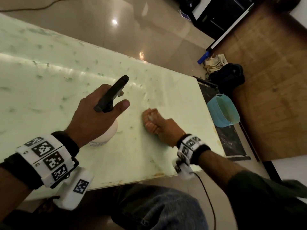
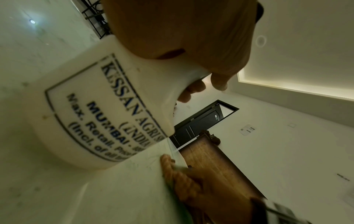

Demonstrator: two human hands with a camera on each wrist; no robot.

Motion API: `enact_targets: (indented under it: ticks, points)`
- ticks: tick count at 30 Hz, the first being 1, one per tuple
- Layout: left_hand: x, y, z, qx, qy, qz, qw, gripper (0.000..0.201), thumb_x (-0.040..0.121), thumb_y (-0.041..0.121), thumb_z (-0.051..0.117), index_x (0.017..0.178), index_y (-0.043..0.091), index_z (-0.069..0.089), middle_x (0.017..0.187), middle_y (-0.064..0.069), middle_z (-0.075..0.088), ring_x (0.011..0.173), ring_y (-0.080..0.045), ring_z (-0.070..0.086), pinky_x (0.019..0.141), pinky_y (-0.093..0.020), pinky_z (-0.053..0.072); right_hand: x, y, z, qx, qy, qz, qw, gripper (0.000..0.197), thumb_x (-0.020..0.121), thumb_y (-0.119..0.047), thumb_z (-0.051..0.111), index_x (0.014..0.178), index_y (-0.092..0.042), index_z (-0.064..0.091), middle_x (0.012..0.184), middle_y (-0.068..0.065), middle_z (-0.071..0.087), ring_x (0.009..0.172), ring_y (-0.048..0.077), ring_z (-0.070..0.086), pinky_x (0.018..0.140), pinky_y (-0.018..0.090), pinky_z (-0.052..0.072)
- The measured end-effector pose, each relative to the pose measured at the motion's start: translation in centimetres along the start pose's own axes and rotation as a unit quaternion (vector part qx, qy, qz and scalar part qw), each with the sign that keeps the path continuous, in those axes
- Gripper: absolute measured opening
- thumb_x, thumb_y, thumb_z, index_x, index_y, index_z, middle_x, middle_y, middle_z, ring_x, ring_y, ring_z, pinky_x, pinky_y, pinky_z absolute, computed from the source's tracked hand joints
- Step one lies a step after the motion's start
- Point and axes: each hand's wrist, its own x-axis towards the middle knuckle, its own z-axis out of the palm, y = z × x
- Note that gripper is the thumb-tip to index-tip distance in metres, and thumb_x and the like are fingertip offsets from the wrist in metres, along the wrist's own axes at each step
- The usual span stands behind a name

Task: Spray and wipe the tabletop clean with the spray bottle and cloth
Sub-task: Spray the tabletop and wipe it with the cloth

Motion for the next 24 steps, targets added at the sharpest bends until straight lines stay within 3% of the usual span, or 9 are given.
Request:
enact_targets:
  ticks: [3,5,8,11,14,18,20,22,24]
  points:
    - [0.0,-0.2,-0.1,-0.006,-0.002,-0.006,1.0,0.041,0.076,0.068,0.066,0.105,0.04,0.063,0.084,-0.008,0.071,0.071,-0.028,0.066,0.085,-0.044,0.056,-6.7,0.6,0.3,-0.019,-0.03,-0.046,0.998,0.037,0.102,-0.03,0.04,0.139,-0.026,0.047,0.144,-0.009,0.047,0.136,0.003,0.037,0.116,0.023,0.024]
    - [0.0,-0.2,-0.2,-0.008,-0.009,-0.009,1.0,0.041,0.075,0.069,0.066,0.105,0.041,0.063,0.075,-0.006,0.068,0.07,-0.026,0.067,0.084,-0.047,0.058,-9.1,3.3,-1.1,-0.096,-0.008,-0.009,0.995,0.053,0.098,-0.013,0.047,0.147,-0.028,0.034,0.15,-0.004,0.04,0.138,0.014,0.039,0.113,0.027,0.031]
    - [0.1,-0.3,-0.3,-0.011,-0.005,-0.01,1.0,0.039,0.074,0.07,0.066,0.102,0.043,0.063,0.074,-0.005,0.068,0.067,-0.023,0.067,0.083,-0.044,0.057,-6.4,6.2,-3.7,-0.176,0.026,0.067,0.982,0.053,0.096,-0.023,0.048,0.145,-0.035,0.034,0.131,-0.002,0.057,0.114,0.021,0.06,0.098,0.032,0.047]
    - [0.2,-0.4,-0.3,-0.009,-0.005,-0.01,1.0,0.037,0.078,0.069,0.07,0.102,0.042,0.063,0.073,-0.008,0.067,0.067,-0.024,0.066,0.082,-0.04,0.055,1.2,9.1,-5.7,-0.164,0.061,0.1,0.979,0.034,0.092,-0.063,0.025,0.11,-0.049,0.05,0.093,-0.014,0.052,0.096,0.015,0.053,0.109,0.04,0.037]
    - [-0.1,0.3,-0.2,-0.007,-0.005,-0.015,1.0,0.037,0.076,0.065,0.068,0.103,0.039,0.064,0.072,-0.012,0.067,0.069,-0.029,0.067,0.079,-0.035,0.052,5.8,3.9,-6.1,-0.165,0.063,0.097,0.98,0.037,0.092,-0.048,0.02,0.111,-0.032,0.048,0.104,-0.004,0.049,0.109,0.026,0.052,0.106,0.051,0.035]
    - [-0.2,0.3,-0.2,0.001,-0.006,-0.015,1.0,0.04,0.074,0.063,0.064,0.105,0.037,0.064,0.07,-0.009,0.066,0.069,-0.026,0.067,0.077,-0.029,0.05,4.8,-0.9,-4.2,-0.16,0.09,0.108,0.977,0.055,0.094,-0.021,0.045,0.146,-0.026,0.029,0.136,0.012,0.048,0.12,0.037,0.051,0.101,0.046,0.044]
    - [-0.2,0.1,-0.2,0.005,-0.002,-0.013,1.0,0.042,0.074,0.064,0.063,0.106,0.036,0.065,0.066,-0.005,0.065,0.068,-0.021,0.066,0.076,-0.024,0.049,1.8,-1.3,-3.3,-0.143,0.018,0.039,0.989,0.048,0.099,-0.021,0.04,0.146,-0.023,0.03,0.137,0.009,0.048,0.125,0.024,0.05,0.105,0.033,0.042]
    - [-0.2,0.2,-0.3,0.002,-0.001,-0.01,1.0,0.042,0.075,0.064,0.065,0.106,0.036,0.066,0.063,-0.005,0.063,0.065,-0.018,0.064,0.07,-0.016,0.046,-1.2,-1.5,-3.4,-0.091,-0.026,-0.036,0.995,0.037,0.105,-0.02,0.033,0.136,-0.004,0.044,0.128,0.017,0.053,0.125,0.005,0.045,0.098,0.011,0.039]
    - [-0.4,0.2,-0.3,-0.006,-0.006,-0.01,1.0,0.042,0.078,0.068,0.071,0.106,0.037,0.065,0.063,-0.007,0.063,0.066,-0.021,0.064,0.073,-0.022,0.048,-2.3,-0.1,-4.6,-0.139,-0.007,-0.001,0.99,0.039,0.101,-0.012,0.041,0.141,-0.016,0.042,0.131,0.017,0.055,0.116,0.008,0.056,0.088,0.013,0.047]
